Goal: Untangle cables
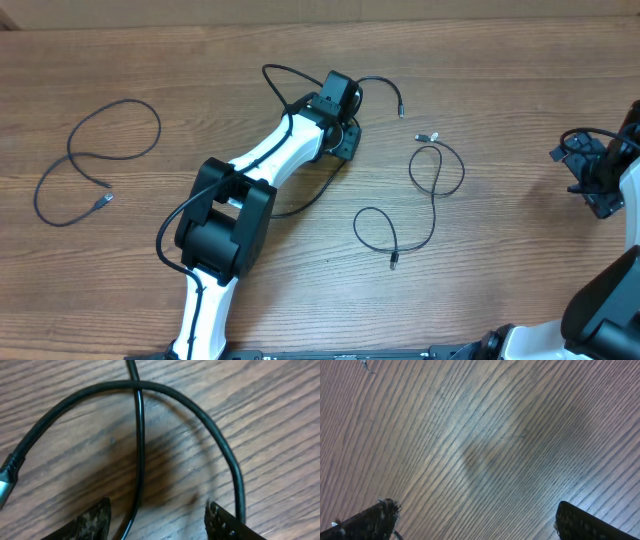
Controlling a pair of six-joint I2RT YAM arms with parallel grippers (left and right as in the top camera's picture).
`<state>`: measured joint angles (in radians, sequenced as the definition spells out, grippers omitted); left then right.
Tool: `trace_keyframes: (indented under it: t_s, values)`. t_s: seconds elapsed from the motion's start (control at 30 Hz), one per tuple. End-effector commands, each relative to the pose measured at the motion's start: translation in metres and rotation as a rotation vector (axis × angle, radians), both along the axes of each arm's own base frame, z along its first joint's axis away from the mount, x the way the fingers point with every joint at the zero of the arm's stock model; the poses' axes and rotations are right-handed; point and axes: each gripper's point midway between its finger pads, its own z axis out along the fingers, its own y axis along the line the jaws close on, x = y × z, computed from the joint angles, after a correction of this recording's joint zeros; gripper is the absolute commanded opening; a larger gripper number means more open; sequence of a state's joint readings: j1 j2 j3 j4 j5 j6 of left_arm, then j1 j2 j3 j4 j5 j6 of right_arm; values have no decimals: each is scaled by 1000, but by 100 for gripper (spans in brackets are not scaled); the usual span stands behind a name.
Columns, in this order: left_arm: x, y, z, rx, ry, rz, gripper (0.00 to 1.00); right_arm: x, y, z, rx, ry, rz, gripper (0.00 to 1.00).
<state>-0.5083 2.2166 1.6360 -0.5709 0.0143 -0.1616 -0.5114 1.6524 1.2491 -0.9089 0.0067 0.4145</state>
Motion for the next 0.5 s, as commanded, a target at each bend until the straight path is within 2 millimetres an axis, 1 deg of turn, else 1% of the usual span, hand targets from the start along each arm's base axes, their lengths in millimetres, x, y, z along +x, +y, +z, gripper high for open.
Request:
trace_keyframes:
  t_s: [0.0,0.07,0.13,0.2,0.27,0.33,0.4,0.47]
  values:
    - [7,6,1,35,-22,-14,57,-1,-2,2,-10,-3,-4,100]
    - [6,6,-3,38,-15,-14,54,-1,-2,2,-10,-3,-4,100]
    - [4,8,-12,48,4,-14,49,-1,-2,2,-10,-3,-4,100]
    - [-1,9,-24,58,33,-16,42,-1,-2,2,-10,-3,-4,100]
    - [-6,11,-35,73,64,-18,38,-1,-2,2,-10,-3,-4,100]
    - [-13,15,-47,93,101,-18,31,-1,-2,2,-10,-3,-4,100]
    - [-20,20,-53,113,136,-18,21,-1,-2,2,-10,-3,-4,100]
    - [-28,26,-55,130,172,-16,10,-1,-2,2,-10,-3,-4,100]
